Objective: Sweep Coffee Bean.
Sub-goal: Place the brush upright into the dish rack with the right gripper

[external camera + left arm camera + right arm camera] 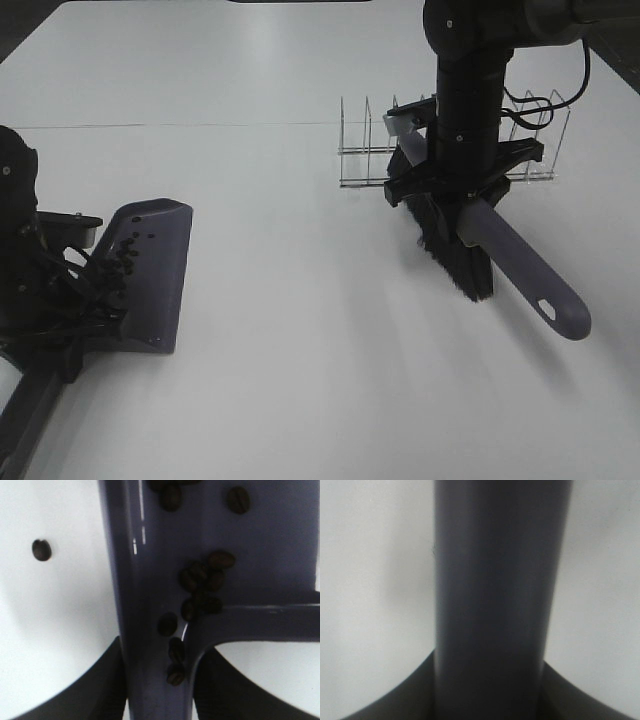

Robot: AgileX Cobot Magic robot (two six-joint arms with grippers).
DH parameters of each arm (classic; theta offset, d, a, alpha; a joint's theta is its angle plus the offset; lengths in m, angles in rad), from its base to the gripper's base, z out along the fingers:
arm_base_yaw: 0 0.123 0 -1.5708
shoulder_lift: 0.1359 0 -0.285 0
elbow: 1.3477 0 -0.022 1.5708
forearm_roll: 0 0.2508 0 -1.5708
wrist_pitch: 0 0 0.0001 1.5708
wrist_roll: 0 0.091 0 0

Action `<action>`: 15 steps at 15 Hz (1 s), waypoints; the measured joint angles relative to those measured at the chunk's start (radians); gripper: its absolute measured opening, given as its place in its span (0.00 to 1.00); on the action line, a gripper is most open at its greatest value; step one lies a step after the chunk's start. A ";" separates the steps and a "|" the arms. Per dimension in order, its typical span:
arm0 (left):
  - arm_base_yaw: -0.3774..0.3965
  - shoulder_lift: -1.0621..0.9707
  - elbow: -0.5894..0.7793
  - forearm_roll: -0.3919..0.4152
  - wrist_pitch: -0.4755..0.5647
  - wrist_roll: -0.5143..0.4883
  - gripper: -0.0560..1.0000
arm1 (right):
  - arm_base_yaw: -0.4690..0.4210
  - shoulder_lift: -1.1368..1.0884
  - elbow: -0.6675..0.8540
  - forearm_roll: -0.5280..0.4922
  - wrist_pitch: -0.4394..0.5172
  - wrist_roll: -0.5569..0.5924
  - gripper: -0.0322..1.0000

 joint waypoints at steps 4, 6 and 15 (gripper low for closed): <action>0.000 0.000 0.000 0.000 0.000 0.001 0.38 | -0.065 0.016 -0.045 0.080 0.003 -0.009 0.31; 0.000 0.000 0.000 0.000 0.000 0.001 0.38 | -0.073 0.026 -0.066 0.101 0.012 -0.027 0.31; 0.000 0.000 0.000 -0.006 0.007 0.002 0.38 | -0.073 0.121 -0.238 0.166 0.019 -0.030 0.31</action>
